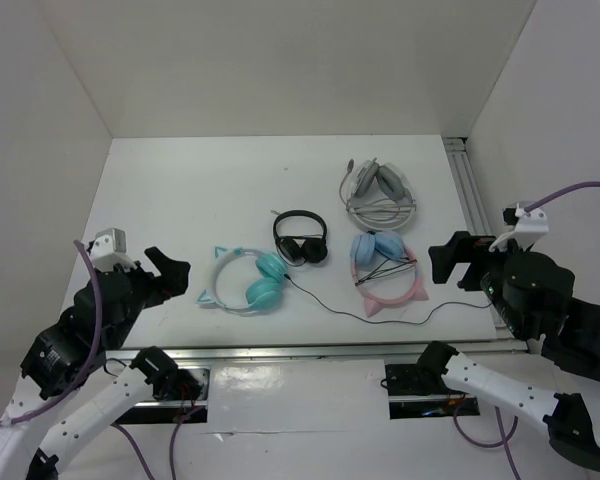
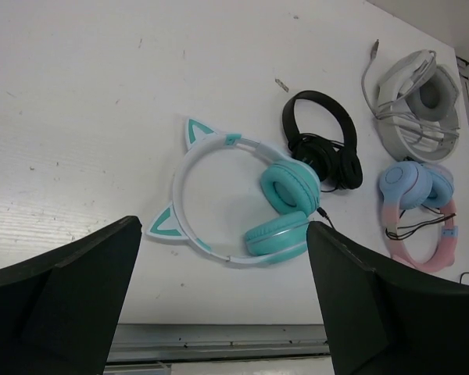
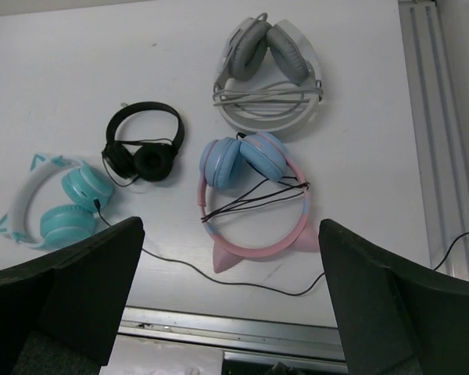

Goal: Wrap the headphones

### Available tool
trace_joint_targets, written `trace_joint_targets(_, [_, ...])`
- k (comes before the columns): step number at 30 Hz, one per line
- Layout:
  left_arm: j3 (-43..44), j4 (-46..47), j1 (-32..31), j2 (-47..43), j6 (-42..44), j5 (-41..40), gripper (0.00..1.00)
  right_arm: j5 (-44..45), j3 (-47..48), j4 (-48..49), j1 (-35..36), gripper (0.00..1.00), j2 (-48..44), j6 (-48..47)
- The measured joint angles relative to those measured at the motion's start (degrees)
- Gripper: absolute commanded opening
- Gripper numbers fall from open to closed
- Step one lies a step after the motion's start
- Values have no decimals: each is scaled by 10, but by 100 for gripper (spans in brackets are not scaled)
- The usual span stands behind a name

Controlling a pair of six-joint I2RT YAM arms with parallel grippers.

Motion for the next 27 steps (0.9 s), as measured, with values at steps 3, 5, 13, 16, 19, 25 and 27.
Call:
trace_joint_targets(3, [0,0,0,-4,0,0,100,1,-21,8,-4,100,-2,-8])
trace_joint_targets(5, [0,1,0,-7,1,2,100,2,-40,21,-4,100,-7,-15])
trace_joint_targets(13, [-1,54,0,92,64,83,100,-23,-125,88,-5,100,14,-25])
trace_joint_targets(16, [14,67,0,209,88,108,100,-81,-152,134,-7,100,54,-29])
trace_joint_targets(19, [76,62,4,362,108,109,100,-147,-180,191,-9,100,90,-32])
trace_joint_targets(25, [156,60,63,537,158,120,100,-230,-193,256,-10,100,111,-34])
trace_joint_targets(27, [142,59,97,532,172,140,100,-242,-193,267,-10,100,102,-34])
